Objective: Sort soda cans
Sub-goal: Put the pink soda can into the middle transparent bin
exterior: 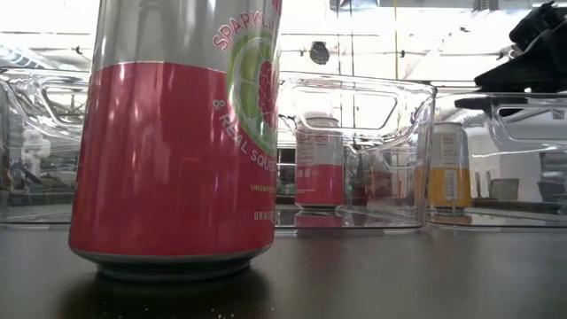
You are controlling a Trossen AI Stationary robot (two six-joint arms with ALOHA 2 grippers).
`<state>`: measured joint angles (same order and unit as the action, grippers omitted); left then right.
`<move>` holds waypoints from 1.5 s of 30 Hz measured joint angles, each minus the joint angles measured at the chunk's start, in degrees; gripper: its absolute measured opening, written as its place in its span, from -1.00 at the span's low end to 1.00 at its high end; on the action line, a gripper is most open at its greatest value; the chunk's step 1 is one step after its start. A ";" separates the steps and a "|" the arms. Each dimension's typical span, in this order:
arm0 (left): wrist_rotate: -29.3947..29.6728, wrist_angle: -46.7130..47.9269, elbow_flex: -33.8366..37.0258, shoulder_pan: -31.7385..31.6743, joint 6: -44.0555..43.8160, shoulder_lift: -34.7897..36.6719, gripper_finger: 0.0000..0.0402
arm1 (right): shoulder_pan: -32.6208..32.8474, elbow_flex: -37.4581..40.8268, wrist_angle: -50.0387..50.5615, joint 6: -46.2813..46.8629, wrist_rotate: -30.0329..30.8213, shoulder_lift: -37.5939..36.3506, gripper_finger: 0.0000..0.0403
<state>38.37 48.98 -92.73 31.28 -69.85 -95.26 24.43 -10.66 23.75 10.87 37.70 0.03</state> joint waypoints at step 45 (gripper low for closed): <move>-10.90 -1.99 0.04 -3.41 -13.41 0.00 0.75 | -17.49 5.20 -11.13 -1.02 -33.58 0.02 0.98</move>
<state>27.46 46.99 -92.68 27.87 -83.25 -95.26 6.94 -5.45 12.62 9.85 4.12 0.05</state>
